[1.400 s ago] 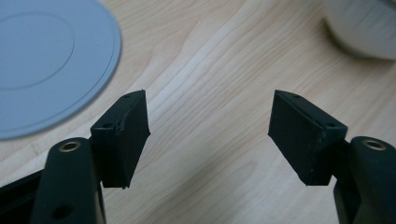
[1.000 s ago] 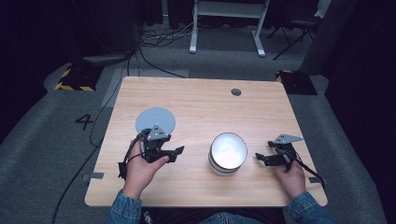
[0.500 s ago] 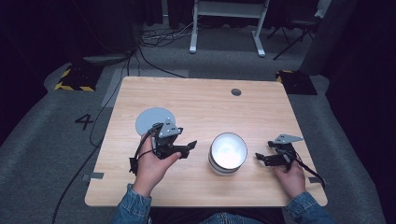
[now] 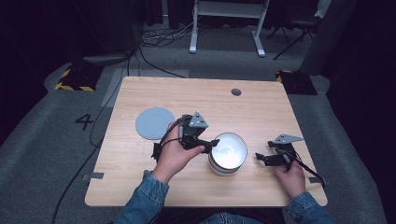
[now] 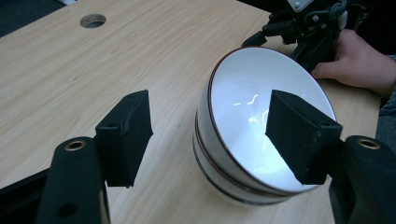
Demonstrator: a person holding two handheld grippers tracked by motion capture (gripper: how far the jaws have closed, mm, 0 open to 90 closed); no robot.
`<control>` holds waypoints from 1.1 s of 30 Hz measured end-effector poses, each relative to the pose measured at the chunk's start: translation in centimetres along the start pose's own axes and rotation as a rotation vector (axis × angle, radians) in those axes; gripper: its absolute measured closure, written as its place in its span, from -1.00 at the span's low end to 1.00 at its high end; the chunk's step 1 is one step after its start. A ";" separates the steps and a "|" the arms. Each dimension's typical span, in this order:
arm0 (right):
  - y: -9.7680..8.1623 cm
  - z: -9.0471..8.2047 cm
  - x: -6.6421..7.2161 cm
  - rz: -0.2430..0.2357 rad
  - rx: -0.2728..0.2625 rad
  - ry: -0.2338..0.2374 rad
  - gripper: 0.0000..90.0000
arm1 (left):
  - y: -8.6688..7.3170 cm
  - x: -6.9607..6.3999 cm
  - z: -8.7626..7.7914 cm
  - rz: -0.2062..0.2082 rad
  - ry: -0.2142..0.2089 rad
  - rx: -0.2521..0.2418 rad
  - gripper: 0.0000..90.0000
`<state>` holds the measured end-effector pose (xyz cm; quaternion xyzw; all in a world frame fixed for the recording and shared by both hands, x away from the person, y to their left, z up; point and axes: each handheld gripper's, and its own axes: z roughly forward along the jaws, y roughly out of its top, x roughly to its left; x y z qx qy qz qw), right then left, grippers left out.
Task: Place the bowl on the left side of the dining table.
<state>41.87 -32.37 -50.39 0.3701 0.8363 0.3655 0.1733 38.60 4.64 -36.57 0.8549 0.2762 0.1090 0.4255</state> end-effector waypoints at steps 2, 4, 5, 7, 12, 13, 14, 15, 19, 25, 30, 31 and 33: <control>0.0 0.0 0.0 0.000 0.000 0.000 -0.64 | 0.5 -0.2 0.8 0.001 -0.016 0.005 -0.30; 0.0 0.0 0.0 0.000 0.000 0.000 -0.64 | 0.9 -0.3 1.5 0.003 -0.033 0.013 -0.30; 0.0 0.0 0.0 0.000 0.000 0.000 -0.64 | 1.0 -0.3 1.9 0.010 -0.036 0.017 -0.30; 0.0 0.0 0.0 0.000 0.000 0.000 -0.64 | 1.4 -0.3 3.1 0.017 -0.054 0.043 -0.22; 0.0 0.0 0.0 0.000 0.000 0.000 -0.64 | 1.8 -0.2 4.9 0.008 -0.049 0.081 -0.11; 0.0 0.0 0.0 0.000 0.000 0.000 -0.64 | 1.8 -0.2 4.9 0.008 -0.049 0.081 -0.11; 0.0 0.0 0.0 0.000 0.000 0.000 -0.64 | 2.0 -0.3 5.4 0.016 -0.063 0.090 -0.07; 0.0 0.0 0.0 0.000 0.000 0.000 -0.64 | 2.0 -0.3 5.4 0.016 -0.063 0.090 0.00; 0.0 0.0 0.0 0.000 0.001 0.001 -0.64 | 2.5 0.1 6.6 0.056 -0.085 0.145 0.19; 0.0 0.0 0.0 0.000 0.000 0.000 -0.64 | 2.3 0.4 8.0 0.122 -0.106 0.181 0.58; 0.0 0.0 0.0 -0.001 0.001 0.001 -0.64 | 2.1 0.8 7.9 0.128 -0.110 0.196 0.70; 0.0 0.0 0.0 -0.001 0.001 0.001 -0.64 | 2.2 0.9 7.8 0.131 -0.107 0.207 0.73; 0.0 0.0 0.0 -0.001 0.001 0.001 -0.65 | 2.2 1.1 7.5 0.112 -0.117 0.204 0.81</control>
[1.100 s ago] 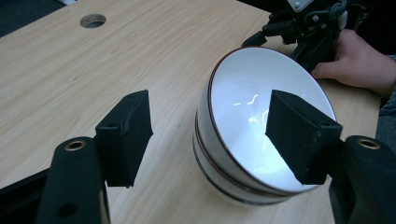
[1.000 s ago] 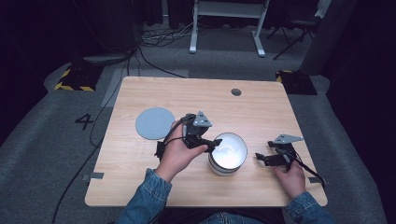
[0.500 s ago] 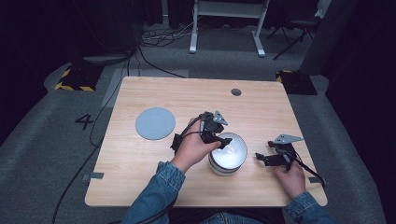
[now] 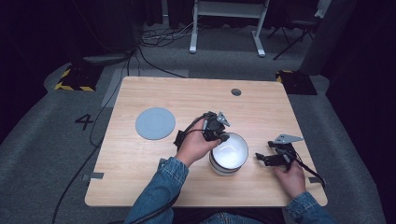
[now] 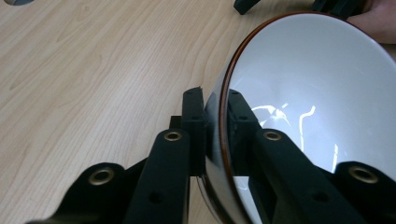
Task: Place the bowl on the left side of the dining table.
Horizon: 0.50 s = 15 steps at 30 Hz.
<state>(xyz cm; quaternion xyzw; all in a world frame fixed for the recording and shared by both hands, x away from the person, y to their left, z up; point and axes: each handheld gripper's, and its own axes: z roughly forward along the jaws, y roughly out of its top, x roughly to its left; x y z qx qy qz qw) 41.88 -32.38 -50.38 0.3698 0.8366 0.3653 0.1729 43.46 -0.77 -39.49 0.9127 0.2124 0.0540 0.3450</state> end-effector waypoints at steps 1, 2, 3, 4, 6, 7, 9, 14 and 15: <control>0.0 0.0 0.0 0.000 0.000 0.000 -0.64 | -0.1 0.0 0.0 -0.007 0.004 -0.019 0.80; 0.0 0.0 0.0 0.000 0.000 0.000 -0.64 | -0.1 0.0 0.0 -0.007 0.004 -0.019 0.80; 0.0 0.0 0.0 0.005 -0.001 0.001 -0.64 | 0.0 0.0 0.0 0.014 0.017 -0.013 0.81; 0.0 0.0 0.0 0.000 0.000 0.000 -0.64 | 0.1 -0.1 -0.1 0.013 0.010 0.001 0.81; 0.0 0.0 0.0 0.000 0.000 -0.001 -0.64 | 0.1 -0.1 -0.1 0.011 0.011 0.004 0.81; 0.0 0.0 0.0 0.000 -0.001 -0.001 -0.64 | 0.1 -0.1 0.0 0.002 0.012 -0.002 0.81; 0.0 0.0 0.0 0.000 -0.001 -0.001 -0.64 | 0.2 -0.1 -0.1 -0.002 0.015 -0.006 0.81; 0.0 0.0 0.0 0.000 0.000 0.000 -0.64 | 0.4 -0.2 -0.6 -0.009 0.025 0.005 0.80; 0.0 0.0 0.0 0.000 0.000 0.000 -0.64 | 0.6 -0.2 -1.1 -0.001 0.027 -0.010 0.80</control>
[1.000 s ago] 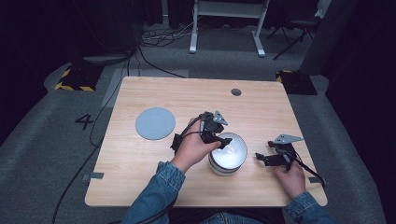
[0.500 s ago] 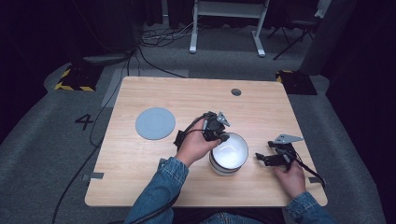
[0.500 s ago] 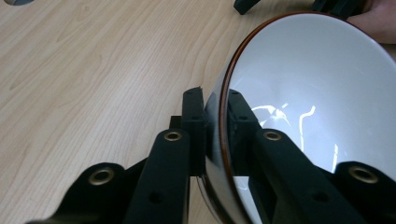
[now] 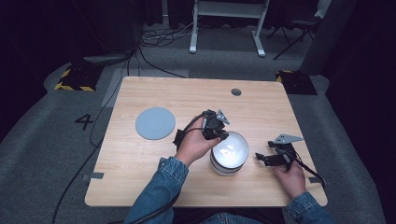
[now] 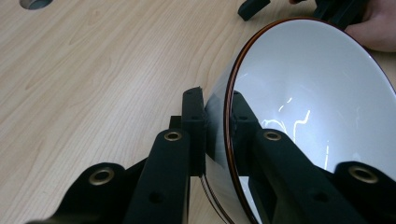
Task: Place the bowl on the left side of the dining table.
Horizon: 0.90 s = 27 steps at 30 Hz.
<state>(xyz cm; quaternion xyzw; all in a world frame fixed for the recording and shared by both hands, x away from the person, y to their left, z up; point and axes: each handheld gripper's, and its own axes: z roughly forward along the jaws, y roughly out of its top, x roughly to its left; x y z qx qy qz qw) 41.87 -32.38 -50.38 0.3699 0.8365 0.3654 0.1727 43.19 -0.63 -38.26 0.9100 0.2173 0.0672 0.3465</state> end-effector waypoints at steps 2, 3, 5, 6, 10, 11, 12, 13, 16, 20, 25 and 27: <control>0.0 0.0 0.0 -0.001 0.000 0.000 -0.64 | 0.2 0.0 -0.5 -0.011 -0.006 -0.011 0.80; 0.0 0.0 0.0 -0.001 0.000 0.000 -0.64 | 0.2 0.0 -0.5 -0.011 -0.006 -0.011 0.80; 0.0 0.0 0.0 0.000 0.000 -0.001 -0.64 | 0.4 0.0 -1.0 -0.013 -0.008 -0.023 0.80; 0.0 0.0 0.0 0.000 0.000 -0.001 -0.64 | 0.5 0.0 -1.2 -0.011 -0.002 -0.026 0.80; 0.0 0.0 0.0 0.000 -0.001 -0.001 -0.64 | 1.2 0.1 -2.2 -0.005 0.007 -0.035 0.79; 0.0 0.0 0.0 0.000 -0.001 -0.001 -0.64 | 1.2 0.1 -2.2 -0.005 0.007 -0.035 0.79; 0.0 0.0 0.0 0.000 0.000 -0.001 -0.64 | 1.3 0.1 -2.4 -0.009 0.004 -0.051 0.79; 0.0 0.0 0.0 0.000 0.000 -0.001 -0.64 | 1.6 0.2 -2.7 -0.007 0.014 -0.059 0.79; 0.0 0.0 0.0 0.001 -0.001 -0.001 -0.64 | 1.9 0.1 -3.0 -0.005 0.026 -0.062 0.79; 0.0 0.0 0.0 0.000 0.000 -0.001 -0.64 | 2.6 0.0 -3.8 0.001 0.035 -0.066 0.79; 0.0 0.0 0.0 0.006 0.002 0.003 -0.65 | 3.1 0.3 -4.5 -0.013 0.056 -0.075 0.79; 0.0 0.0 0.0 0.007 0.002 0.003 -0.65 | 3.2 0.4 -4.6 -0.014 0.060 -0.075 0.79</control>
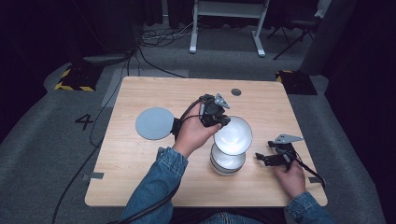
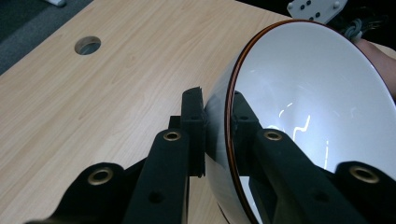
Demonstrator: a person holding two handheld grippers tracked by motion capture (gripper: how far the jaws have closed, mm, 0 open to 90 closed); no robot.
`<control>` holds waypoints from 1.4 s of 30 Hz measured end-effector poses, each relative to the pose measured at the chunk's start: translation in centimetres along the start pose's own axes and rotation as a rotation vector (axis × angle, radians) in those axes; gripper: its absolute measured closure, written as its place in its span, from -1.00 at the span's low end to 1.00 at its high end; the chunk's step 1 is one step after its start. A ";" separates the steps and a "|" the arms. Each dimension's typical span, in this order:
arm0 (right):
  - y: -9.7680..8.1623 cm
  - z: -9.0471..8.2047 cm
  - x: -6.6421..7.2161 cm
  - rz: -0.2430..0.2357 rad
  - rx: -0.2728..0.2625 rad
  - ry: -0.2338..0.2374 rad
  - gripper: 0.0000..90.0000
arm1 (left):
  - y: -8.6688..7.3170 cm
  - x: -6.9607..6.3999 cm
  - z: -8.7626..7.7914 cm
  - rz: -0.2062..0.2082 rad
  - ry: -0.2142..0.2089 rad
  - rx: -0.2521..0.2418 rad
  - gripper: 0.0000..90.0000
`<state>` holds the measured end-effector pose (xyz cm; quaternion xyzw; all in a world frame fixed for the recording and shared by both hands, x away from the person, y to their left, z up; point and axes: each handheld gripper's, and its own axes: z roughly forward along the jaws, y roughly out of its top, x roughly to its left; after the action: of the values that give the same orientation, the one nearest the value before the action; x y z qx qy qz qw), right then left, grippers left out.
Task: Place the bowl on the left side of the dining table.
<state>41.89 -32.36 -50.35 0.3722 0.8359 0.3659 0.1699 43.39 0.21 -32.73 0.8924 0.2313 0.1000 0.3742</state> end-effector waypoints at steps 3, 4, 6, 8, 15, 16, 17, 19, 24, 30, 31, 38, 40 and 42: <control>0.0 0.0 0.0 -0.001 0.000 0.000 -0.65 | 0.2 0.2 -0.3 -0.004 0.008 -0.008 0.79; 0.0 0.0 0.0 -0.004 -0.001 -0.001 -0.65 | 0.3 0.3 -0.4 -0.002 0.010 -0.009 0.79; 0.0 0.0 0.0 -0.005 -0.001 -0.001 -0.65 | 0.4 0.4 -0.5 -0.004 0.015 -0.012 0.79; 0.0 0.0 0.0 -0.005 -0.001 -0.001 -0.65 | 0.6 0.5 -0.5 -0.004 0.016 -0.012 0.79; 0.0 0.0 0.0 0.000 0.000 -0.004 -0.65 | 1.0 1.6 -0.4 -0.040 0.027 -0.020 0.79; 0.0 0.0 0.0 -0.002 0.000 -0.005 -0.65 | 1.0 1.8 -0.4 -0.038 0.043 -0.026 0.79; 0.0 0.0 0.0 -0.002 0.000 -0.005 -0.65 | 0.9 2.0 -0.5 -0.053 0.044 -0.021 0.79; 0.0 0.0 0.0 -0.001 -0.001 -0.006 -0.65 | 0.9 2.3 -0.5 -0.056 0.048 -0.031 0.79; 0.0 0.0 0.0 -0.001 0.000 -0.006 -0.65 | 0.1 3.6 -1.5 -0.111 0.087 -0.074 0.79; -0.1 0.0 0.1 0.001 0.001 -0.011 -0.65 | -0.8 5.2 -2.9 -0.165 0.152 -0.089 0.78; -0.1 0.0 0.1 0.001 0.001 -0.013 -0.65 | -1.1 5.6 -3.2 -0.180 0.164 -0.089 0.79; -0.1 0.0 0.1 0.003 0.001 -0.013 -0.65 | -2.7 7.5 -4.6 -0.256 0.210 -0.106 0.78; -0.1 0.0 0.1 0.003 0.001 -0.013 -0.65 | -3.2 7.9 -5.0 -0.286 0.227 -0.113 0.78; -0.1 0.0 0.1 0.002 0.001 -0.013 -0.65 | -3.8 8.6 -5.7 -0.314 0.254 -0.117 0.78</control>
<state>41.77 -32.34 -50.38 0.3755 0.8345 0.3632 0.1750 47.61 10.28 -31.46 0.8024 0.4067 0.1655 0.4041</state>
